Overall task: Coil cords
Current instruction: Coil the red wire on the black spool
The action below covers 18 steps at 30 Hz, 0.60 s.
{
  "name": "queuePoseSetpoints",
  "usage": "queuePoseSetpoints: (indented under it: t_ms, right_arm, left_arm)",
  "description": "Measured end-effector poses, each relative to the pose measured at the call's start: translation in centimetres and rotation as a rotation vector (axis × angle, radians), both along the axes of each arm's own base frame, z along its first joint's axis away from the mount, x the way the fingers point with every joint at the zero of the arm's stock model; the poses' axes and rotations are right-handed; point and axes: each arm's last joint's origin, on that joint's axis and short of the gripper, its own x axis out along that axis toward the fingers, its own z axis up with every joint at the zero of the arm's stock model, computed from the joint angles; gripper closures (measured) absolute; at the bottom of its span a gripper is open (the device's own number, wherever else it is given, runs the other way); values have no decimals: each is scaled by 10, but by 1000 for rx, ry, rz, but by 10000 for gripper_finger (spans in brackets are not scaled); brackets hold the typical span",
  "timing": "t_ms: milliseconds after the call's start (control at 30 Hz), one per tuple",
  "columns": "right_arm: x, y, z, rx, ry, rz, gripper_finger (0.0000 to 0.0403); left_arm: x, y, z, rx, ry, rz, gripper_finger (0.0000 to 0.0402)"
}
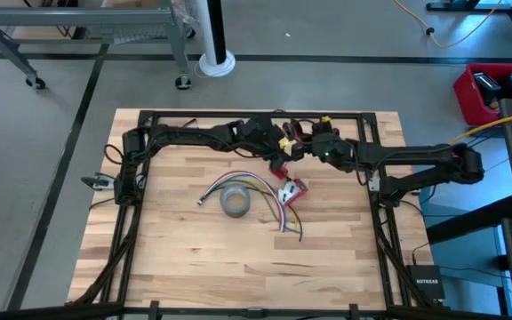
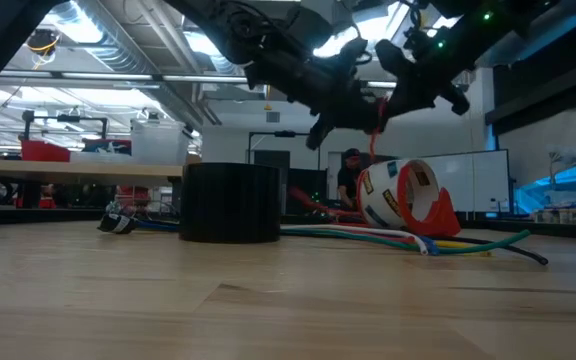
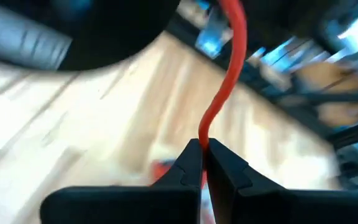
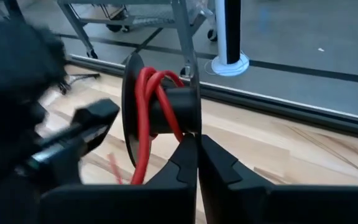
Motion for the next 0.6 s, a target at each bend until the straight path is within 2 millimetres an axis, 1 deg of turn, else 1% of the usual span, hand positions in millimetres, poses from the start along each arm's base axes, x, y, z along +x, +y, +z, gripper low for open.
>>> queuePoseSetpoints:
  t_ms: [133, 300, 500, 600]
  right_arm:
    - [-8, 2, 11, -1, -47, 2, 400]
    - [-23, 6, 24, 36, -106, 43, 400]
    - [-40, 12, 31, 136, -141, 92, 400]
    - [-45, 14, 32, 172, -145, 111, 400]
  left_arm:
    - [-2, -4, -7, 161, 97, 50, 401]
    - [-1, -9, -6, 330, 126, 79, 401]
    - [-2, -8, -6, 376, 151, 106, 401]
    - [-3, -7, -7, 407, 164, 113, 401]
